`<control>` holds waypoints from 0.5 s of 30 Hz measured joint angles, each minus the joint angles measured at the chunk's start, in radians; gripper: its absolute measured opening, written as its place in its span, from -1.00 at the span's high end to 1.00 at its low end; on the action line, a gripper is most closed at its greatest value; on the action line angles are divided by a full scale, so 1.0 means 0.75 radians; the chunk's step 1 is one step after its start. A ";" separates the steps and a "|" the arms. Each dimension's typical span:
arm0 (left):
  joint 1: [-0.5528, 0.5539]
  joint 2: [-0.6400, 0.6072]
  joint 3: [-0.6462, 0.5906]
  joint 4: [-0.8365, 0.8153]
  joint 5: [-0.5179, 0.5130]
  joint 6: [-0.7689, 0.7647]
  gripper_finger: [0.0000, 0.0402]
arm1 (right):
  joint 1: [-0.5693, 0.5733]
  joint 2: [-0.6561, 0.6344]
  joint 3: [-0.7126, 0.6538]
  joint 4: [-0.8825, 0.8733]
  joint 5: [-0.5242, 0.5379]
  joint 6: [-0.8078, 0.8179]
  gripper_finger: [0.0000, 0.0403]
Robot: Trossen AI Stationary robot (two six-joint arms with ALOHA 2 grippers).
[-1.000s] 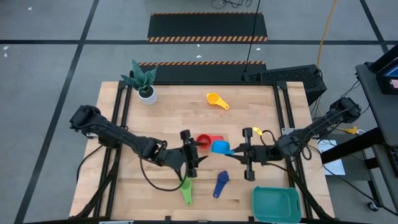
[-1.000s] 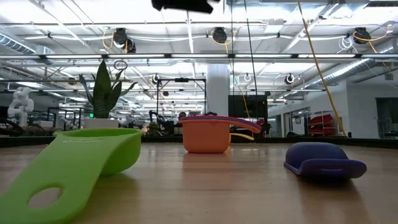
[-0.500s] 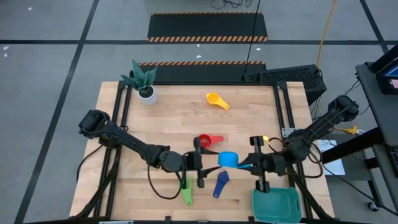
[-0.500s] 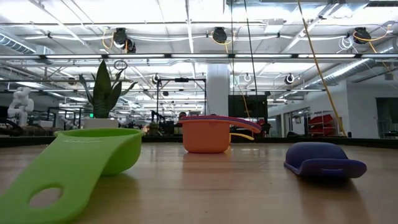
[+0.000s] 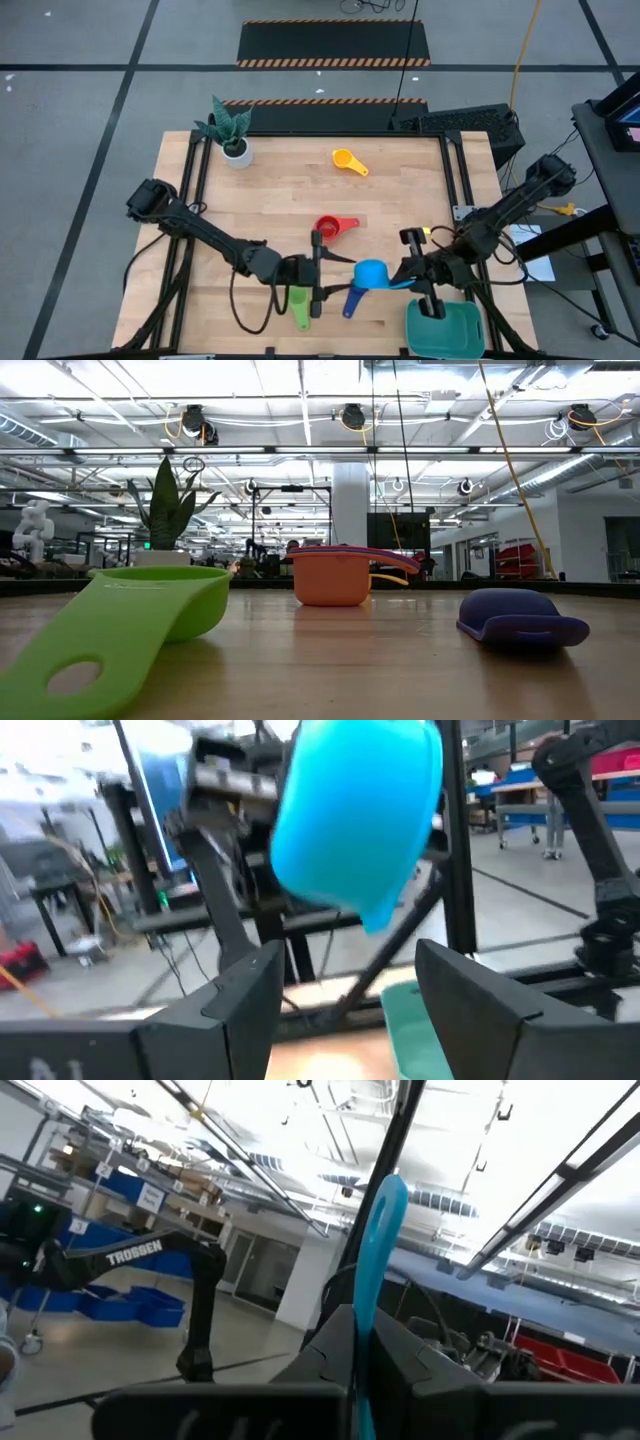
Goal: Nest measuring cups in basket
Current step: Stack the light blue measuring cup on top of the orange measuring cup
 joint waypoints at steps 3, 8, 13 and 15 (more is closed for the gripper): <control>-0.005 0.000 0.000 0.032 0.000 0.066 -0.02 | -0.002 0.035 0.000 0.067 0.002 -0.011 0.98; 0.003 -0.001 0.000 0.034 0.010 0.066 0.24 | -0.003 0.075 0.000 0.139 0.003 -0.041 0.98; 0.006 -0.001 0.000 0.029 0.019 0.065 0.40 | -0.011 0.075 0.000 0.140 0.004 -0.042 0.98; 0.006 -0.001 0.000 0.029 0.022 0.064 0.43 | -0.011 0.075 0.000 0.137 0.004 -0.042 0.98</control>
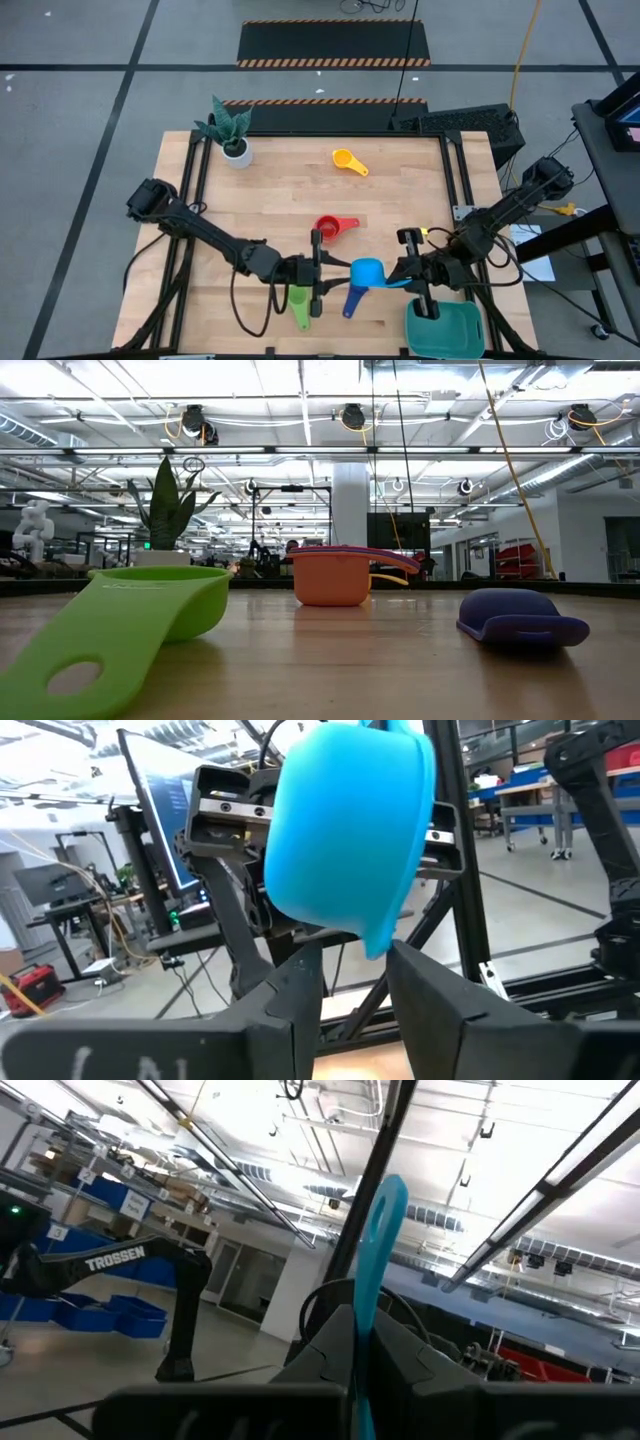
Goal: Nest measuring cups in basket
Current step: Stack the light blue measuring cup on top of the orange measuring cup
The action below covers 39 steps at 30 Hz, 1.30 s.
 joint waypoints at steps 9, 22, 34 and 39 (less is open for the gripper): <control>0.000 0.000 0.000 0.004 0.002 -0.002 0.44 | 0.000 0.000 0.000 -0.006 0.004 -0.004 0.98; 0.000 0.000 0.000 -0.001 0.100 0.049 0.94 | 0.001 -0.001 0.000 -0.013 0.003 -0.023 0.98; -0.004 -0.002 0.000 -0.016 0.081 0.041 0.94 | 0.009 -0.002 0.001 -0.041 0.066 -0.036 0.83; -0.034 -0.128 0.000 -0.256 -0.110 0.025 0.97 | 0.042 -0.042 0.001 -0.152 0.345 -0.048 0.51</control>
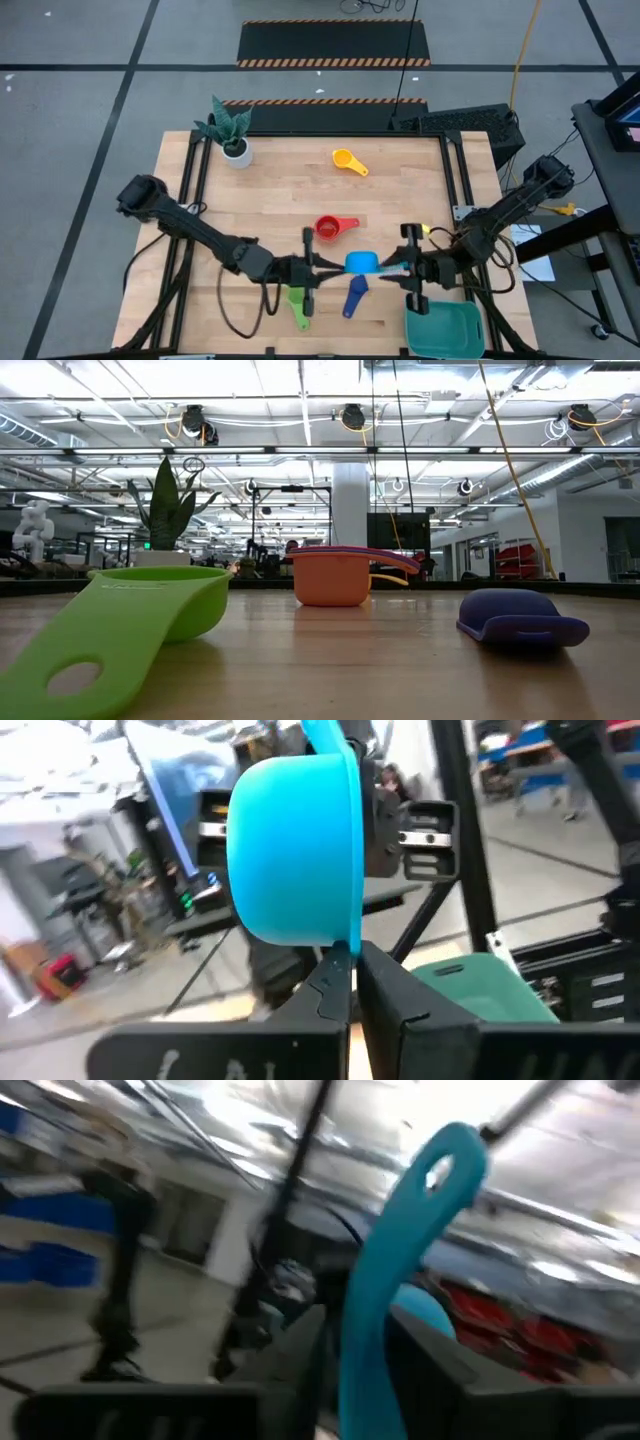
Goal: Nest measuring cups in basket
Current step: Stack the light blue measuring cup on top of the orange measuring cup
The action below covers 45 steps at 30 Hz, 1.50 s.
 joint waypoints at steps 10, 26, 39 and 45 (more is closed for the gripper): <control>-0.089 -0.310 0.001 -0.713 -0.168 -0.269 0.97 | 0.040 -0.144 0.020 -0.450 0.425 0.174 -0.10; -0.076 -0.392 0.001 -1.295 -0.090 -0.632 0.96 | -0.068 -0.166 0.092 -0.973 0.381 0.535 -0.24; -0.046 -0.351 0.000 -1.287 0.057 -0.543 0.97 | -0.180 -0.051 0.092 -0.900 -0.003 0.549 -0.24; -0.050 -0.352 0.000 -1.284 0.063 -0.521 0.96 | -0.234 -0.044 0.092 -0.914 -0.187 0.604 -0.12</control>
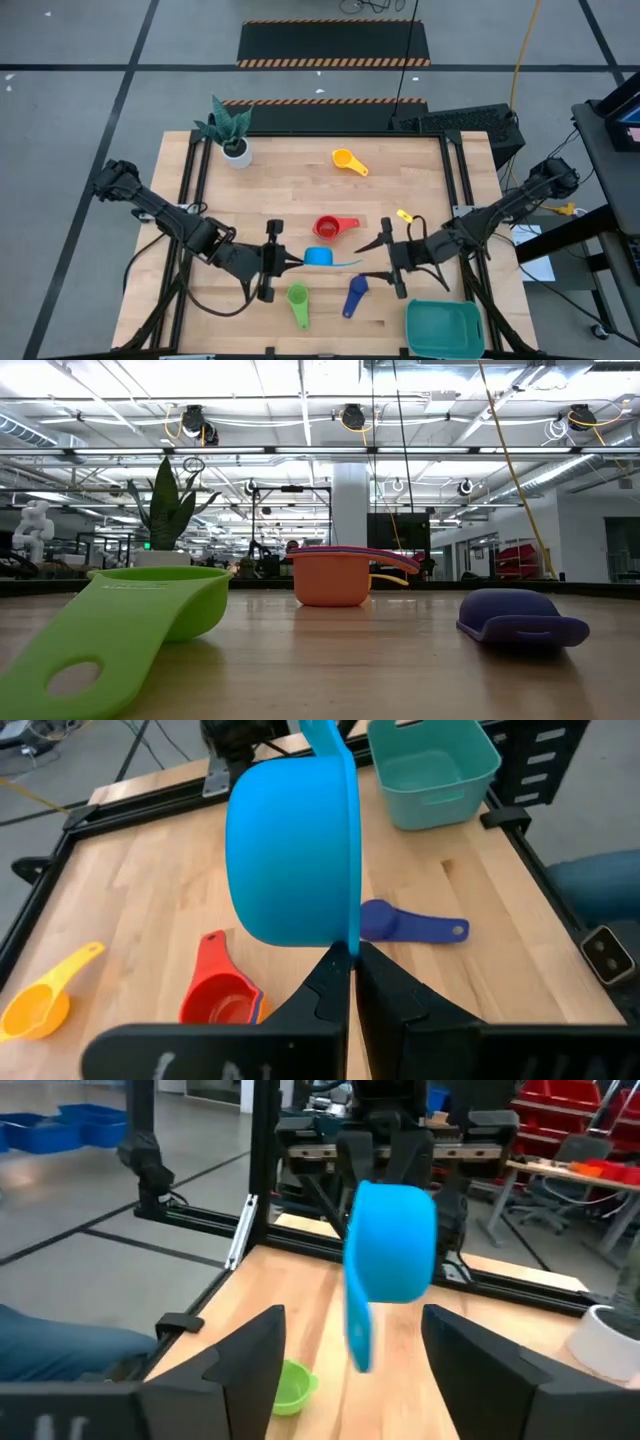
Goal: Nest measuring cups in basket
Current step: Stack the light blue measuring cup on top of the orange measuring cup
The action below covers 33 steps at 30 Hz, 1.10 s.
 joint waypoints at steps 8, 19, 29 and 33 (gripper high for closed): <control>-0.003 0.000 0.000 0.002 0.004 0.007 0.94 | -0.062 0.000 0.000 0.003 -0.163 0.033 0.22; -0.004 0.000 0.000 0.011 0.004 0.015 0.94 | -0.064 0.000 0.000 0.001 -0.163 -0.030 0.80; -0.014 0.000 0.000 0.019 -0.118 -0.004 0.69 | -0.078 -0.001 0.000 0.001 -0.164 -0.030 0.96; -0.041 0.023 0.000 0.020 -0.191 0.001 0.32 | -0.078 -0.025 0.000 -0.030 -0.162 0.001 0.99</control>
